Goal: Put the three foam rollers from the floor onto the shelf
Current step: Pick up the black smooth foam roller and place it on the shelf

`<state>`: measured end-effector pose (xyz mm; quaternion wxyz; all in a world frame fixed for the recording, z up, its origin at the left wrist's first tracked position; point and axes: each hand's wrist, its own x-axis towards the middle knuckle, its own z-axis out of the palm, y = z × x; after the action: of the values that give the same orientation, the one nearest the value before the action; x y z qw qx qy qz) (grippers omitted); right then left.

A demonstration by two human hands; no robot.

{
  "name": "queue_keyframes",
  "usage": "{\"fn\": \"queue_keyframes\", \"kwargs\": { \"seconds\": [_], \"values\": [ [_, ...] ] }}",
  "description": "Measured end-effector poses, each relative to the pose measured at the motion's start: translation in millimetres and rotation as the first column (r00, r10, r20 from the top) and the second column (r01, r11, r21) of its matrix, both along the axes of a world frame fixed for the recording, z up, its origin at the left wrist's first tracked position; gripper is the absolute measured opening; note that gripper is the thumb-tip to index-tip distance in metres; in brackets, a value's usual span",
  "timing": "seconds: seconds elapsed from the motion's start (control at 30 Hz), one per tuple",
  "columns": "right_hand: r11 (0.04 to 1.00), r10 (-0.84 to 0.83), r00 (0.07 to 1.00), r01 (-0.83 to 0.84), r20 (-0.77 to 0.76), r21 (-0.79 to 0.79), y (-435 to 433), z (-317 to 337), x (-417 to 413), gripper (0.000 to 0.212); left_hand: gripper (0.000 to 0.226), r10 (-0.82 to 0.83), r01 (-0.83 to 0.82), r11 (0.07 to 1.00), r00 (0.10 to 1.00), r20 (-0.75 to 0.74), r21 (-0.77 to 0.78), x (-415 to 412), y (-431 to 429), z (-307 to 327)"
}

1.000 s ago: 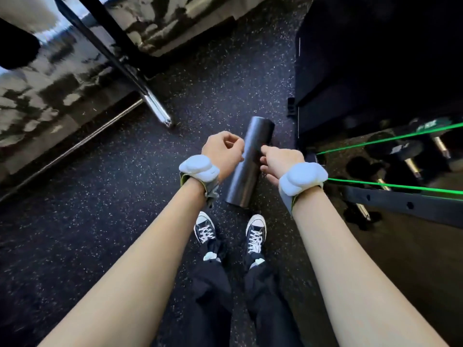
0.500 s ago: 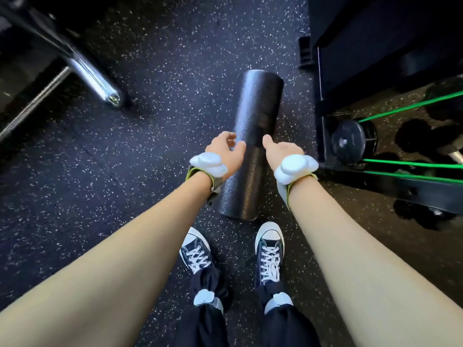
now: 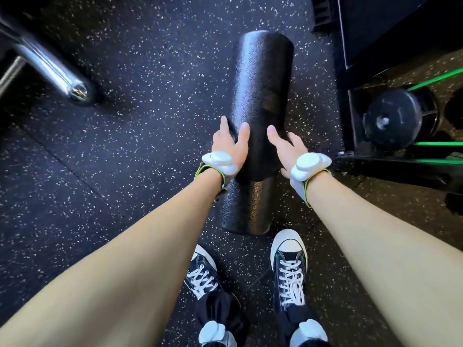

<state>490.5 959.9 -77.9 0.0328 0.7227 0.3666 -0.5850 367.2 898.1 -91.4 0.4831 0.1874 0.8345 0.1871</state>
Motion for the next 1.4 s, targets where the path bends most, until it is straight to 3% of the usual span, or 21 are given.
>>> {"fn": "queue_keyframes", "kwargs": {
  "seconds": [0.4, 0.7, 1.07, 1.3, 1.4],
  "values": [
    [1.000, 0.024, 0.998, -0.024, -0.061, 0.000, -5, 1, -3, 0.104, 0.080, 0.064, -0.065, 0.998, 0.998, 0.004, 0.021, -6, -8, 4],
    [0.998, 0.053, 0.997, -0.054, -0.061, -0.014, -12, 79, -16, 0.102, 0.081, 0.192, -0.192, 0.981, 0.981, 0.040, 0.002, -12, -30, 99],
    [0.993, 0.120, 0.990, -0.119, -0.080, 0.022, -32, 308, -44, 0.099, 0.081, 0.343, -0.345, 0.938, 0.938, 0.057, 0.031, -28, -69, 329],
    [0.987, 0.161, 0.977, -0.157, -0.139, 0.039, -75, 514, -77, 0.094, 0.078, 0.431, -0.431, 0.896, 0.902, 0.027, 0.105, -53, -119, 524],
    [0.984, 0.179, 0.968, -0.177, -0.174, 0.028, -90, 565, -85, 0.093, 0.079, 0.450, -0.448, 0.884, 0.893, 0.012, 0.138, -56, -138, 574]
  ]
}}
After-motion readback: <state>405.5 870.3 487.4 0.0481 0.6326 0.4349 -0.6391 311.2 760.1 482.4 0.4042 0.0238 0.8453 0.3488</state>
